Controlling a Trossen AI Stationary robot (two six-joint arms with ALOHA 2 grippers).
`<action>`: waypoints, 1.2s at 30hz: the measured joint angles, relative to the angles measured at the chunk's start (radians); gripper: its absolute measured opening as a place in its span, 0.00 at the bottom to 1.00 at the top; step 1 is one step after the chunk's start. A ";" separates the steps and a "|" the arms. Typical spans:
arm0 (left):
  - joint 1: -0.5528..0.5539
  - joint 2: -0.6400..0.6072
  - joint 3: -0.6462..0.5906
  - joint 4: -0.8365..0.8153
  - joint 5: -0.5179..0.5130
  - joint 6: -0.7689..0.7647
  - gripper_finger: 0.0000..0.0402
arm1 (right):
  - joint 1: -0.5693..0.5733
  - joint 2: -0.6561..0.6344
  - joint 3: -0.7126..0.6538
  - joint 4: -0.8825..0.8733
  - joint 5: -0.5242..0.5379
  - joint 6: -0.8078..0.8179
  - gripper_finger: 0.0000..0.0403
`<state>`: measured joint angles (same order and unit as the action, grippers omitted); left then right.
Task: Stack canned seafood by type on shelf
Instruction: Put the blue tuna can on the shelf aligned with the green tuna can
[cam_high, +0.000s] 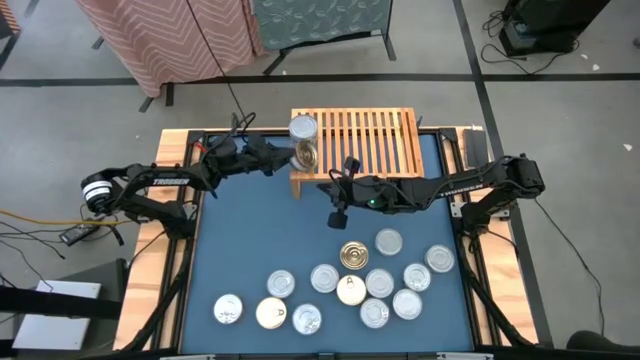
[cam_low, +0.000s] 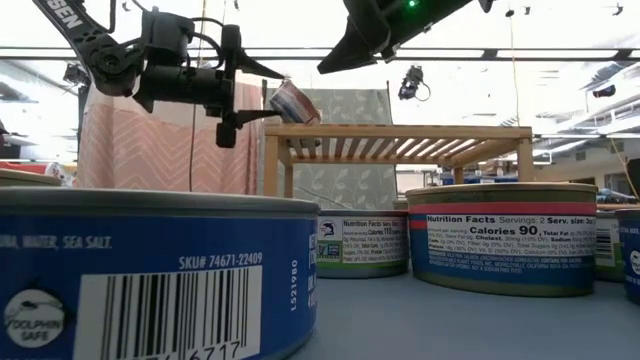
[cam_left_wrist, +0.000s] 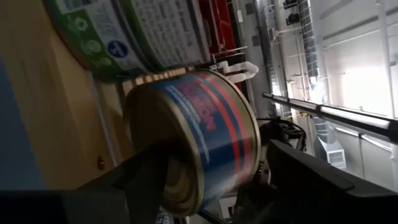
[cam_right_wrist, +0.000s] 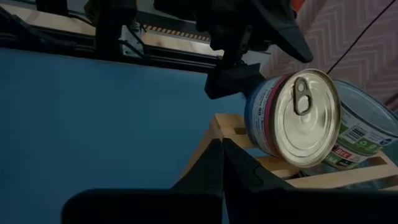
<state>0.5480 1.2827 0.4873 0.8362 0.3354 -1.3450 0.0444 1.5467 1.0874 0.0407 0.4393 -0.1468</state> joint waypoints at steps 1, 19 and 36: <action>0.000 0.000 0.000 0.000 0.001 0.002 0.70 | 0.000 0.000 0.000 0.000 0.000 0.005 0.01; 0.000 0.000 0.000 -0.007 0.035 0.007 0.86 | -0.038 0.055 -0.001 0.105 -0.049 0.020 0.01; 0.013 0.000 0.000 -0.019 0.135 0.009 0.90 | -0.051 0.262 0.131 0.203 -0.041 -0.095 0.02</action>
<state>0.5613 1.2827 0.4877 0.8177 0.4703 -1.3365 -0.0063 1.8090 1.2184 0.2439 0.3986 -0.2415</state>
